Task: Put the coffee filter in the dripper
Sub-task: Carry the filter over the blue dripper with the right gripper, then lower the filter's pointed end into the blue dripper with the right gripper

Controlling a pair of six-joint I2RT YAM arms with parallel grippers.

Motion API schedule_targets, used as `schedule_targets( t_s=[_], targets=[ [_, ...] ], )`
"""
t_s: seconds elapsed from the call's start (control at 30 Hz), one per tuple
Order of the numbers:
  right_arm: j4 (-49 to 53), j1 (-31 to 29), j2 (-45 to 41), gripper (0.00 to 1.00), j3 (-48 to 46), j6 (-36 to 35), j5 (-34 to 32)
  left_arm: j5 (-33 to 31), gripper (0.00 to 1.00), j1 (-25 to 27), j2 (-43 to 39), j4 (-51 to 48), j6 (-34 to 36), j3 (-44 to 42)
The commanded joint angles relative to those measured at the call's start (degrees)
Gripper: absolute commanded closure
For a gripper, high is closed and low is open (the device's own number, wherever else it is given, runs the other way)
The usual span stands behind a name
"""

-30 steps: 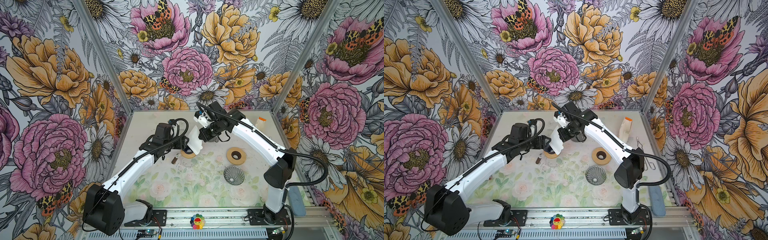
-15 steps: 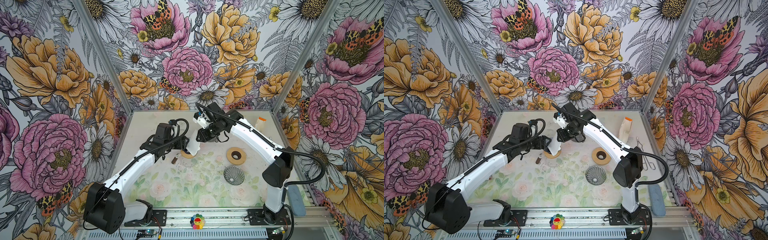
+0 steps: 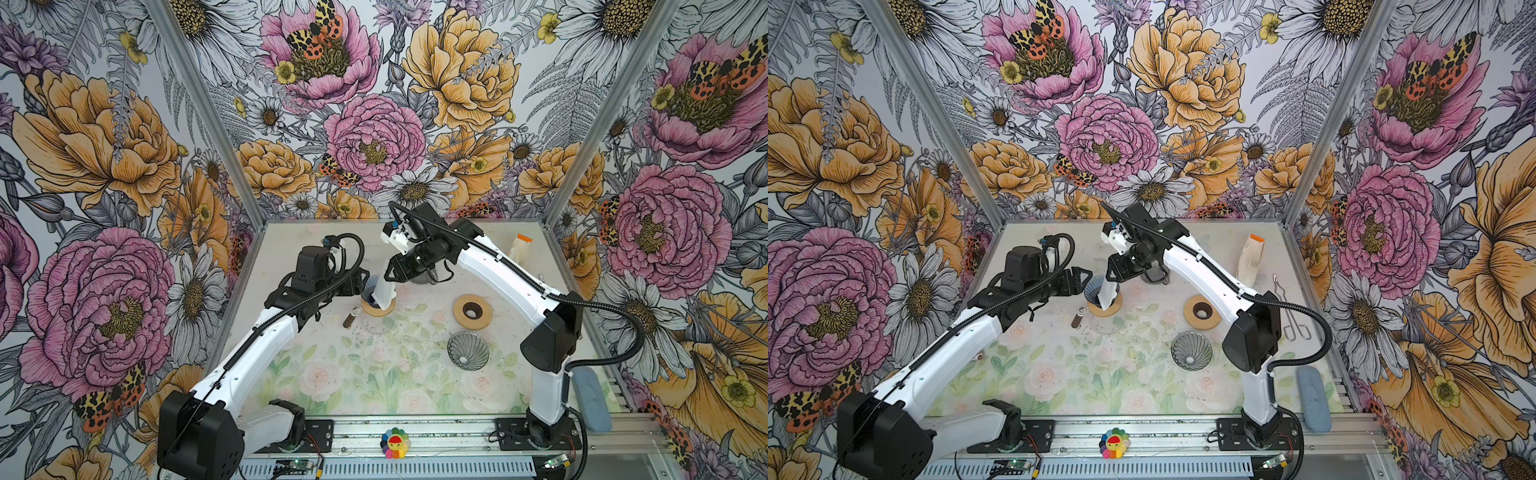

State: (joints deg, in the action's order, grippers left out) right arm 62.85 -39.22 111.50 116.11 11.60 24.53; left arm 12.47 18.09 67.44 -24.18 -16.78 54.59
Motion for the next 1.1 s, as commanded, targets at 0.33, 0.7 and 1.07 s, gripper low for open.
schedule_targets(
  t_s=[0.33, 0.7, 1.07],
  targets=[
    [-4.93, -1.62, 1.69, 0.65, 2.06, 3.60, 0.70, 1.35, 0.20, -0.93, -0.38, 0.19, -0.49, -0.48],
    [-5.00, -2.53, 3.02, 0.64, 2.68, 4.05, -1.39, 1.99, 0.18, -0.93, -0.19, -0.74, -0.28, 0.24],
    [-6.37, -2.53, 0.00, 0.54, 2.33, 3.41, -4.24, 3.11, 0.15, -0.79, 0.28, -0.75, -0.68, 1.05]
  ],
)
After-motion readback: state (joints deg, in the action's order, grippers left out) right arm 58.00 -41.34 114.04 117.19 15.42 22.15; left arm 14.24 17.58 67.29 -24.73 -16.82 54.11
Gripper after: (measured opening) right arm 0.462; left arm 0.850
